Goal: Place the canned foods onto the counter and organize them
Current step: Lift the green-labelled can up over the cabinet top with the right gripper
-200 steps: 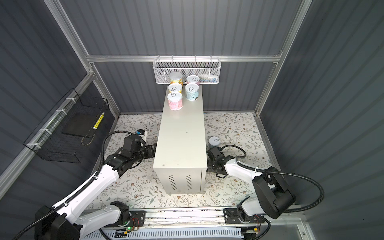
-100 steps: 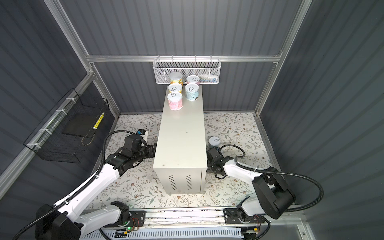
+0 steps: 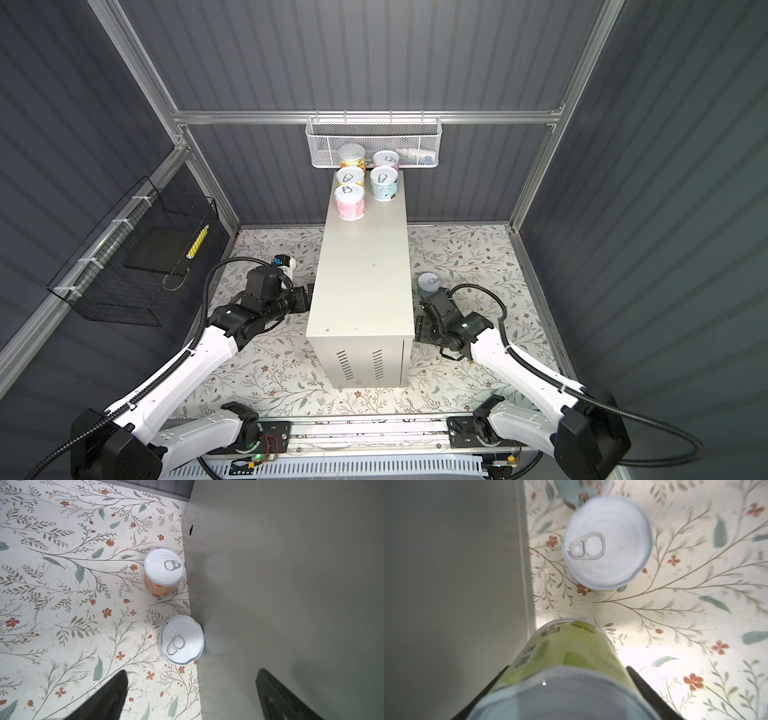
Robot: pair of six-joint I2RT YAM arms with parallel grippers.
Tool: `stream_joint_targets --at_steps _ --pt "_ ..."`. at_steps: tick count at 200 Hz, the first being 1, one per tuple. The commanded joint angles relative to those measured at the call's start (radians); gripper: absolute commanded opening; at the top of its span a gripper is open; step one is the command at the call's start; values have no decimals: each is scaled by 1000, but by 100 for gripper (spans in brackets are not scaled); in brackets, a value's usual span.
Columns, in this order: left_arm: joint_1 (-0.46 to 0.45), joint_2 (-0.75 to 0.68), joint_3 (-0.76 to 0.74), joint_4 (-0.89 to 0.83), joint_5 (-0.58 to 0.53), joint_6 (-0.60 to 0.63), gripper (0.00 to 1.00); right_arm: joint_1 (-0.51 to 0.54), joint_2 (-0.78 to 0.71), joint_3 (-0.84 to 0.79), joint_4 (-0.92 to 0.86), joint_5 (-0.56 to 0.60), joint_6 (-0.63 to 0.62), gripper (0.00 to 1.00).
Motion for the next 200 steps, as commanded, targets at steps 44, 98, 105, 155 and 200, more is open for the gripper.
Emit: stream_joint_targets --at_steps 44,98,105,155,200 --pt "13 -14 47 -36 5 41 98 4 -135 324 -329 86 -28 0" --pt "15 -40 73 -62 -18 42 97 3 -5 746 -575 190 -113 0" --pt "16 -37 80 -71 -23 47 97 3 12 795 -591 194 -121 0" --pt "18 -36 81 -60 -14 52 97 23 238 1137 -694 106 -216 0" --pt "22 -37 80 -48 -9 49 97 109 413 1418 -764 124 -269 0"
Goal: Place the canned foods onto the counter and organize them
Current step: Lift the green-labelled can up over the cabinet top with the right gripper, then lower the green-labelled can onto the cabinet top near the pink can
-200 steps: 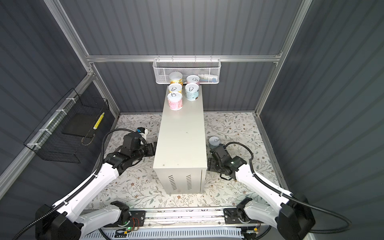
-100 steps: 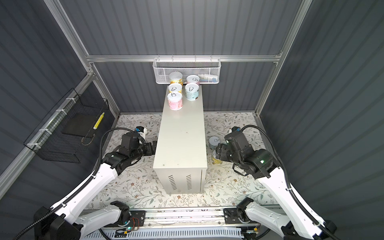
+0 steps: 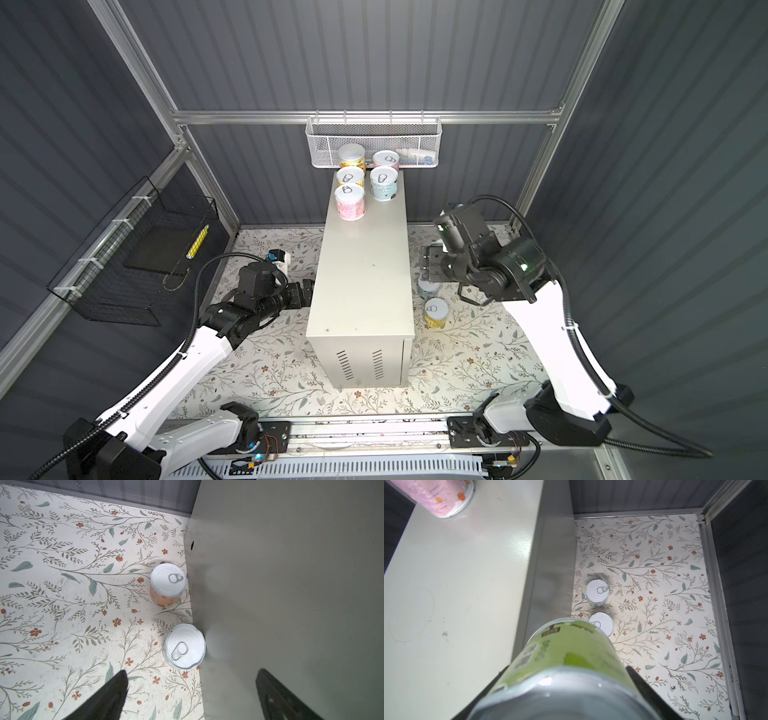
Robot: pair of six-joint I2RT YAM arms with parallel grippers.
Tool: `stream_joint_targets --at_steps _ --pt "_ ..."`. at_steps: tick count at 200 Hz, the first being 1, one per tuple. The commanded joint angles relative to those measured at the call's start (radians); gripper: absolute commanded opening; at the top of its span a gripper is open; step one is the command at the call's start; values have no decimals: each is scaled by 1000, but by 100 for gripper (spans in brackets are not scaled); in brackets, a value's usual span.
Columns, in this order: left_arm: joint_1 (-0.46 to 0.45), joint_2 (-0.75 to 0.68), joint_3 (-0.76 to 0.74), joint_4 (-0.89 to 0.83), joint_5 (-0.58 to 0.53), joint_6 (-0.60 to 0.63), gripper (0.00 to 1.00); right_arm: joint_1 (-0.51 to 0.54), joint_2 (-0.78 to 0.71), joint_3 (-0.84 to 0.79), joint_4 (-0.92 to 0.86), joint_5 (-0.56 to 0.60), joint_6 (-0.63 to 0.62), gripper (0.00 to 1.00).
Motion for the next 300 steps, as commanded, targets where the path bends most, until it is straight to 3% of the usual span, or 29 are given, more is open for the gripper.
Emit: stream_joint_targets --at_steps 1,29,72,160,171,185,207,264,300 --pt "9 -14 27 -6 5 16 97 36 47 144 -47 7 -54 0" --pt "8 -17 17 7 5 3 97 81 186 336 -133 29 -88 0" --pt "10 -16 13 17 17 -4 97 108 316 480 -153 -12 -121 0" --pt "10 -15 1 24 18 -11 97 127 423 531 -149 -17 -145 0" --pt "10 -12 1 25 19 -15 97 128 429 531 -148 -14 -148 14" --pt "10 -13 2 25 18 -16 97 127 434 531 -145 -8 -151 42" --pt "10 -14 3 23 14 -16 97 127 440 531 -140 -5 -154 64" --pt "10 -20 7 20 13 -16 97 126 434 527 -107 -23 -159 91" --pt "10 -30 5 13 6 -14 97 126 408 529 -69 -34 -160 92"
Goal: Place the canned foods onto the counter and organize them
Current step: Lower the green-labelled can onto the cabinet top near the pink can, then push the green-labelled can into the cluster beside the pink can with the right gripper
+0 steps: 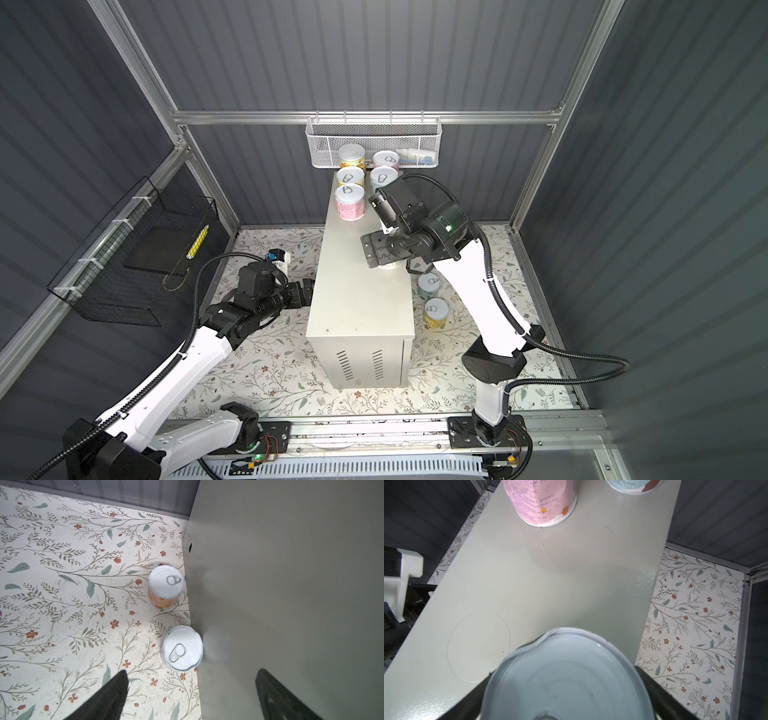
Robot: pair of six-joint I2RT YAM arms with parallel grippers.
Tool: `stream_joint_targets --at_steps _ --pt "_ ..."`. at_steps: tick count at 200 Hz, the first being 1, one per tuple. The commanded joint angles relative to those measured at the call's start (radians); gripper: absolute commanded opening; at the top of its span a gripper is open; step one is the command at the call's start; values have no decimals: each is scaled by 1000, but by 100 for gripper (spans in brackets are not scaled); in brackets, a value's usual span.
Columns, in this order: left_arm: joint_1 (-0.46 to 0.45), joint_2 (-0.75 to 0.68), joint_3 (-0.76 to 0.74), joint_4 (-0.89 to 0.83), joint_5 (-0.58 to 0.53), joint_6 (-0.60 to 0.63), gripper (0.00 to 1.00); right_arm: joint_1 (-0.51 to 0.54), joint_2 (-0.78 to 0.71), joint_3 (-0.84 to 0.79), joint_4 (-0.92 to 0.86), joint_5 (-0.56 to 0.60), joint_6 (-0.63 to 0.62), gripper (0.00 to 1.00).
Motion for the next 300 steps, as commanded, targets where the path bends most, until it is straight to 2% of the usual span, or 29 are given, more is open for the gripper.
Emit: stream_joint_targets --at_steps 1,64,87,114,143,185,300 --pt "8 -28 5 2 2 -6 97 5 -21 13 34 -7 -10 92" --pt "8 -46 -7 -1 -15 -8 97 20 -156 -79 84 -3 23 81" --pt "8 -54 -20 4 -10 -19 96 48 -230 -198 116 22 44 77" --pt "8 -53 -26 6 -11 -19 96 64 -321 -365 187 14 77 67" --pt "7 -46 -26 18 -9 -19 96 64 -376 -492 267 20 94 66" --pt "8 -24 -31 33 6 -19 96 36 -378 -578 374 -14 88 65" --pt "12 -23 -42 40 -8 -12 96 -71 -284 -579 546 -32 13 63"
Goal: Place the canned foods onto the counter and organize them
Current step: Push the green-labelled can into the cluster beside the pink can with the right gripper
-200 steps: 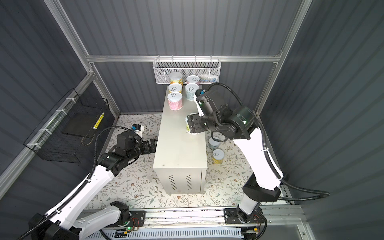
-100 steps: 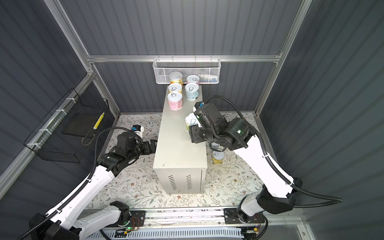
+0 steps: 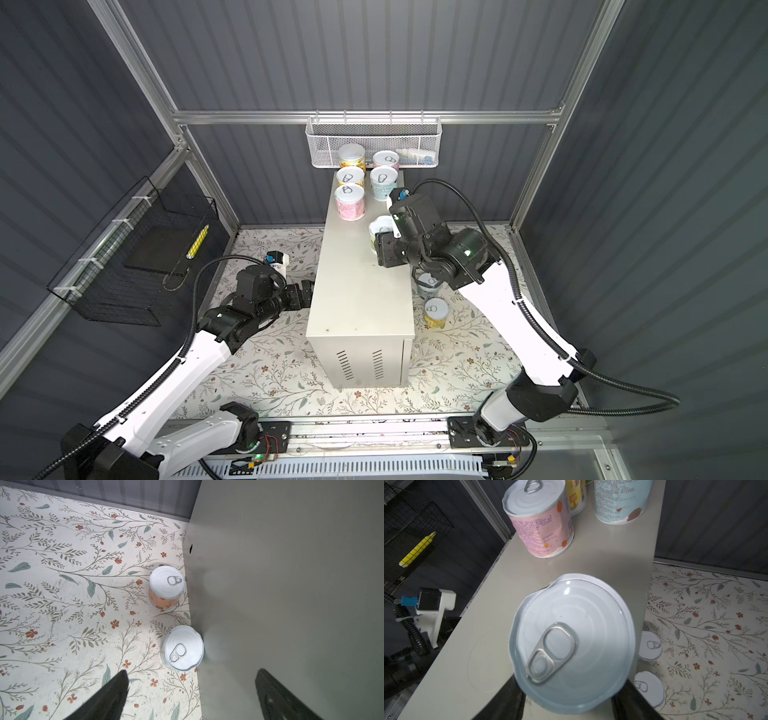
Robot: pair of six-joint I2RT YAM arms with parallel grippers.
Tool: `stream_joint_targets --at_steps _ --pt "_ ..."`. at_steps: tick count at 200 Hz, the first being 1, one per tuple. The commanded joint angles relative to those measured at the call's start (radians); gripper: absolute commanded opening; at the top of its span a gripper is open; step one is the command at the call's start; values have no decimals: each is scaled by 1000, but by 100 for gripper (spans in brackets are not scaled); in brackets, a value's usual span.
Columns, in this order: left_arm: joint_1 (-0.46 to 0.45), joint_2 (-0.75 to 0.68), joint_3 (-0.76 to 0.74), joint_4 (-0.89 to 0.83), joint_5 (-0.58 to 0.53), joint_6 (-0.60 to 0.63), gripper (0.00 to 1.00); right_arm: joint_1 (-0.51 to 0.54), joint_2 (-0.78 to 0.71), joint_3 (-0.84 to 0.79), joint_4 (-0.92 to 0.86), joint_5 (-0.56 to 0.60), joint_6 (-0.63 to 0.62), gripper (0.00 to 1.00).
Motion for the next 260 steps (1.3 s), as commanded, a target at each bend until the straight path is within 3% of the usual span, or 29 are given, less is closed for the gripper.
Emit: stream_joint_targets --at_steps 1,90,260 --pt "9 5 -3 9 -7 -8 96 -29 29 -1 58 -9 -27 63" --pt "20 49 19 20 1 1 96 -130 106 17 150 -87 -32 61" --pt "39 40 28 4 -10 9 96 -185 227 92 193 -144 -24 60"
